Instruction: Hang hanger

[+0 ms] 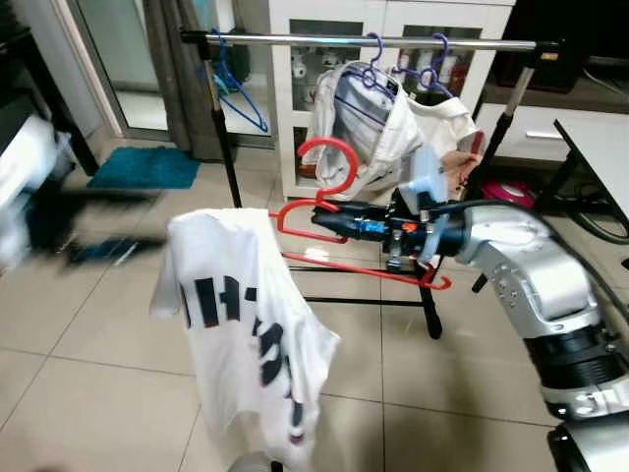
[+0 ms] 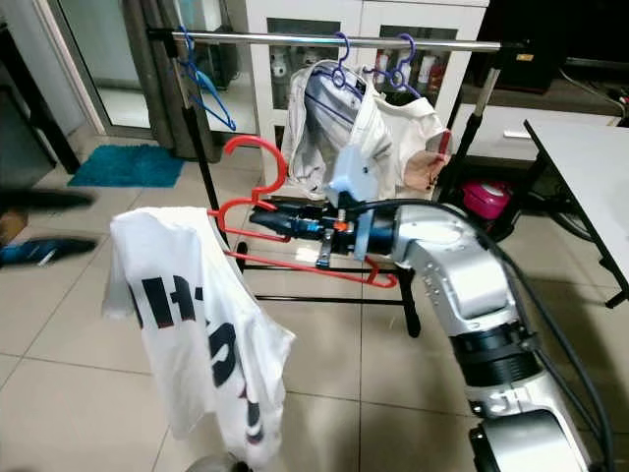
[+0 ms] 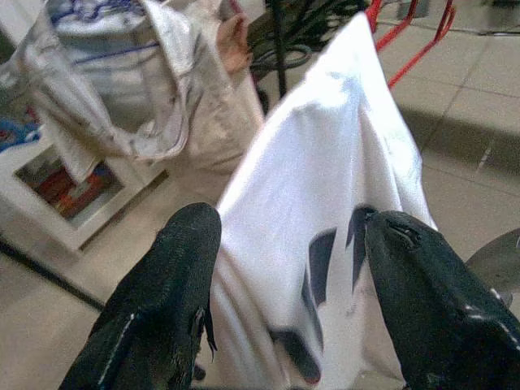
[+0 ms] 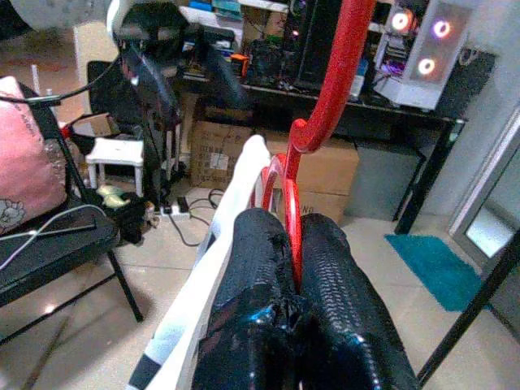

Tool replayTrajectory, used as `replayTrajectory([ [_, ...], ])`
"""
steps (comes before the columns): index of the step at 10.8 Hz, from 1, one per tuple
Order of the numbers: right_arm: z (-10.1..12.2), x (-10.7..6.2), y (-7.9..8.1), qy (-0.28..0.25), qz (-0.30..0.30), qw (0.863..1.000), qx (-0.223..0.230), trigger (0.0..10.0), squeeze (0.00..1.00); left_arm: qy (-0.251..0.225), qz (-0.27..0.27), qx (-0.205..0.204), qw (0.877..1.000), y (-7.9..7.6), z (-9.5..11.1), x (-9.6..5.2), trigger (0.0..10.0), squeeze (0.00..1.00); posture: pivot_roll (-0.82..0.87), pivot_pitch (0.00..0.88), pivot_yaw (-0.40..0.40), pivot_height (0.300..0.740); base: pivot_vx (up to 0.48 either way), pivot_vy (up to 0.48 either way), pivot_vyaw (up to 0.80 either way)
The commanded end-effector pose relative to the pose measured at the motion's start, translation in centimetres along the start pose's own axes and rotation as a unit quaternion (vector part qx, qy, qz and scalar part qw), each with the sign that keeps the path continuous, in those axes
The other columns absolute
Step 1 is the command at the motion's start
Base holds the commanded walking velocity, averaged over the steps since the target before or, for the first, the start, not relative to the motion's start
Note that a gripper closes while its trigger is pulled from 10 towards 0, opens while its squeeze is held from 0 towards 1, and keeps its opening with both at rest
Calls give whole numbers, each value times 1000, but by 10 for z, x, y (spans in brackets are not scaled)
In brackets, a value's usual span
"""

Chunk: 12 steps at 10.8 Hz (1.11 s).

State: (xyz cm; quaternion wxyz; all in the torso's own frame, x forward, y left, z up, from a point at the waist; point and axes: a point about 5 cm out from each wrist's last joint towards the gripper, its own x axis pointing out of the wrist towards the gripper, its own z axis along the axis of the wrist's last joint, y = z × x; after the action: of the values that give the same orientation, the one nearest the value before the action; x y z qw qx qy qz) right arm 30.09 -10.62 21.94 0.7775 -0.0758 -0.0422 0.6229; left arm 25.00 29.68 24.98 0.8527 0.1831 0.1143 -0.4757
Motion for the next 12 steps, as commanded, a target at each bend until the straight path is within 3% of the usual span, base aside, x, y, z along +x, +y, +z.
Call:
replayTrajectory([
  [1, 16, -1, -2, -24, 9, 999, -24, 10000, 0, -3, 9, 7, 1000, 0, 2, -8, 10000, 0, 13, 0, 44, 740, 0, 0, 0],
  [2, 19, -1, -1, -33, 18, 999, -23, 10000, 0, 4, -2, -17, 1000, -8, -7, -10, 10000, 0, 9, 0, 49, 740, 0, 0, 0],
  [5, 24, -1, 0, -52, 46, 997, -14, 10000, 0, 27, -14, -37, 999, -15, -29, -9, 9765, 0, 15, 0, 50, 740, 0, 0, 0],
  [6, 25, -1, 0, -54, 49, 997, -13, 10000, 0, 26, -13, -37, 999, -16, -31, -9, 1922, 0, 12, 0, 53, 740, 0, 0, 0],
  [7, 27, -2, 2, -60, 58, 997, -8, 10000, 0, 26, -8, -35, 999, -14, -36, -8, 0, 0, 12, 0, 47, 740, 0, 0, 0],
  [12, 28, -3, 5, -60, 74, 995, 0, 10000, 0, -5, -5, -45, 999, -9, -42, -4, 0, 0, 1, 0, 48, 740, 0, 0, 0],
])
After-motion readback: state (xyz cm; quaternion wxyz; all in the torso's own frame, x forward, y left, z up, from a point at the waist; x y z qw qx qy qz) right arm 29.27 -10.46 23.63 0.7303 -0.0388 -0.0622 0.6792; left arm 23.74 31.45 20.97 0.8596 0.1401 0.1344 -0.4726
